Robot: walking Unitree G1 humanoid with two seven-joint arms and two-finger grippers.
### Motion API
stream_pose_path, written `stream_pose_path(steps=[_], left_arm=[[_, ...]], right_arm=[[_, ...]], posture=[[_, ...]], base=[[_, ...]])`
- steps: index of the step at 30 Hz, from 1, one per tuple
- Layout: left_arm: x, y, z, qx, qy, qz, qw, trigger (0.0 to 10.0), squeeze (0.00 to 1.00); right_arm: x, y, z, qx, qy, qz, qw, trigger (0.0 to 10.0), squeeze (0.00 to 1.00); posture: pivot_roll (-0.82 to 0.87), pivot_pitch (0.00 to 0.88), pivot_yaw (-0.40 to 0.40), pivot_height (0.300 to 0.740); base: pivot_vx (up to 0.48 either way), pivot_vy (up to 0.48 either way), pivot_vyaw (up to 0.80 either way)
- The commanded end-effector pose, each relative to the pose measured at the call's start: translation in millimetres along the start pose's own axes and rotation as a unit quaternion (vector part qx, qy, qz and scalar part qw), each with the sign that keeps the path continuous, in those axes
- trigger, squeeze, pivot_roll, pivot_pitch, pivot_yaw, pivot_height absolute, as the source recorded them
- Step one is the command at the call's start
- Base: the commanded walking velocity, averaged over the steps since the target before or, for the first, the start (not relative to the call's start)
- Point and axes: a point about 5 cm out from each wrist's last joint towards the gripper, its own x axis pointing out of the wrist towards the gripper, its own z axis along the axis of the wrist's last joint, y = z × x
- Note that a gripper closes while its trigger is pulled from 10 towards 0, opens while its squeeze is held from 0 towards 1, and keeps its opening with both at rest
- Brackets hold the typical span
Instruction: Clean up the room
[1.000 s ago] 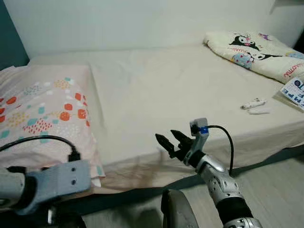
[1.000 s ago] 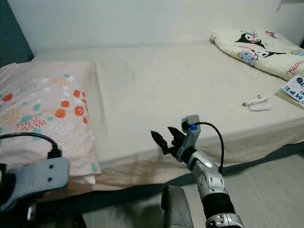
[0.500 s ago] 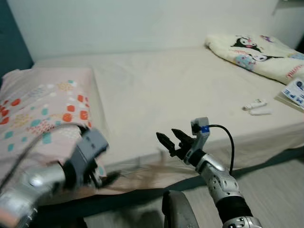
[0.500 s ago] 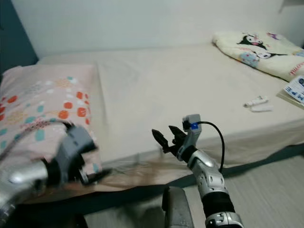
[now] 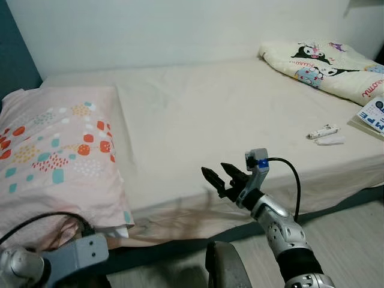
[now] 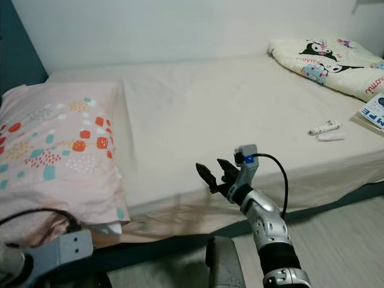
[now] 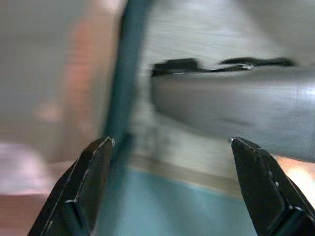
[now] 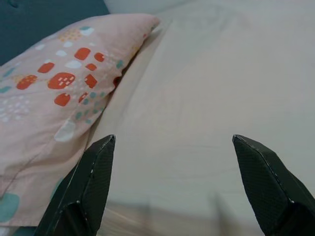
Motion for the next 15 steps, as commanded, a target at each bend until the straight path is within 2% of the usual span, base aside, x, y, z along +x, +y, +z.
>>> stream_pose_path(steps=[1, 3, 4, 6, 10, 11, 14, 15], left_arm=[[9.8, 7.8, -12, 0.015, 0.048, 0.037, 0.998, 10.0, 0.00], [24.3, 11.9, -24, 0.033, 0.088, 0.060, 0.994, 10.0, 0.00], [24.3, 11.9, -24, 0.033, 0.088, 0.060, 0.994, 10.0, 0.00], [36.7, 17.7, -39, 0.060, 0.129, 0.095, 0.985, 10.0, 0.00], [45.7, 21.9, -47, 0.068, 0.152, 0.117, 0.979, 10.0, 0.00], [45.7, 21.9, -47, 0.068, 0.152, 0.117, 0.979, 10.0, 0.00], [52.7, 24.8, -58, 0.027, 0.172, 0.122, 0.977, 10.0, 0.00], [52.7, 24.8, -58, 0.027, 0.172, 0.122, 0.977, 10.0, 0.00]], right_arm=[[0.4, 0.6, -1, -0.002, 0.001, 0.000, 1.000, 10.0, 0.00], [-0.6, -0.1, -1, -0.002, 0.000, -0.002, 1.000, 10.0, 0.00], [-0.6, -0.1, -1, -0.002, 0.000, -0.002, 1.000, 10.0, 0.00], [-2.6, -2.4, 0, -0.001, -0.001, -0.007, 1.000, 10.0, 0.00], [-3.5, -3.6, 0, -0.002, -0.002, -0.010, 1.000, 10.0, 0.00], [-3.5, -3.6, 0, -0.002, -0.002, -0.010, 1.000, 10.0, 0.00], [-3.9, -3.9, 1, -0.003, -0.002, -0.011, 1.000, 10.0, 0.00], [-3.9, -3.9, 1, -0.003, -0.002, -0.011, 1.000, 10.0, 0.00]], posture=[[-0.10, 0.023, -0.078, 0.444], [-0.11, 0.024, -0.078, 0.444], [-0.11, 0.024, -0.078, 0.444], [-0.12, 0.027, -0.078, 0.444], [-0.12, 0.025, -0.080, 0.444], [-0.12, 0.025, -0.080, 0.444], [-0.13, 0.026, -0.081, 0.444], [-0.13, 0.026, -0.081, 0.444]], base=[[0.000, 0.000, 0.00], [0.000, 0.000, 0.00], [0.000, 0.000, 0.00], [0.000, 0.000, 0.00], [0.000, 0.000, 0.00], [0.000, 0.000, 0.00], [0.000, 0.000, 0.00], [0.000, 0.000, 0.00]])
